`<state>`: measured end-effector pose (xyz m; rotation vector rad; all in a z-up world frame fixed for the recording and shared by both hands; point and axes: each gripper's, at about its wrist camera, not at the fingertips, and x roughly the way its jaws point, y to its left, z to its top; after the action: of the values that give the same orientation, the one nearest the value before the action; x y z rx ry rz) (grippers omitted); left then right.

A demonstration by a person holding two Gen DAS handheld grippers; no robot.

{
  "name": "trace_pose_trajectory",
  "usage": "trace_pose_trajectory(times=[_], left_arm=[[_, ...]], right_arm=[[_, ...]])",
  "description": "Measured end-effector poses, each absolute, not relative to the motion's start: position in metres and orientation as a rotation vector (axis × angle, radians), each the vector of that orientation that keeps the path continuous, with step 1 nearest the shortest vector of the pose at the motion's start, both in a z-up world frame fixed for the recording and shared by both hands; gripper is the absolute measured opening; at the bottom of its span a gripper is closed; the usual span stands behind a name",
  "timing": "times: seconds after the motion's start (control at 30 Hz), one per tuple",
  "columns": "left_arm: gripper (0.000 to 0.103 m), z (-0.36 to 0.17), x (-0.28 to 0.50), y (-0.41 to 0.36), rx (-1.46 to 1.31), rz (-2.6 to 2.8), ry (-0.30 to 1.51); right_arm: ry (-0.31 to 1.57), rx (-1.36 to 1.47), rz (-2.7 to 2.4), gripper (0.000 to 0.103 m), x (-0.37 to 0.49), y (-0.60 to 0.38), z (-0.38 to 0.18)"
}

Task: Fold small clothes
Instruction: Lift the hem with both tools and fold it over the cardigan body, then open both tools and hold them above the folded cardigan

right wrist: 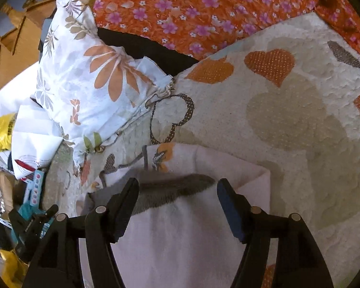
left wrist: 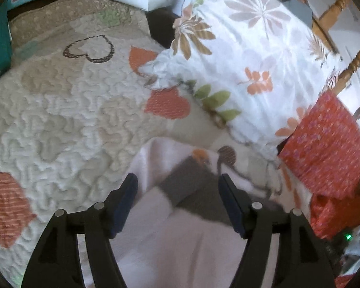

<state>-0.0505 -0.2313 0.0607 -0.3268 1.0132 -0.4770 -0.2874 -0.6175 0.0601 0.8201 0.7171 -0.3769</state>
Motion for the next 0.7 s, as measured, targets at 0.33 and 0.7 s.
trace_pose_trajectory(times=[0.33,0.7], left_arm=[[0.069,0.053,-0.082,-0.205,-0.028,-0.513,1.03],[0.069,0.018,-0.087,-0.283,0.544,-0.377,0.838]], right_arm=[[0.831,0.704,-0.317,0.073,-0.288,-0.566,0.058],[0.866,0.725,-0.273,0.074,-0.289,-0.531,0.053]])
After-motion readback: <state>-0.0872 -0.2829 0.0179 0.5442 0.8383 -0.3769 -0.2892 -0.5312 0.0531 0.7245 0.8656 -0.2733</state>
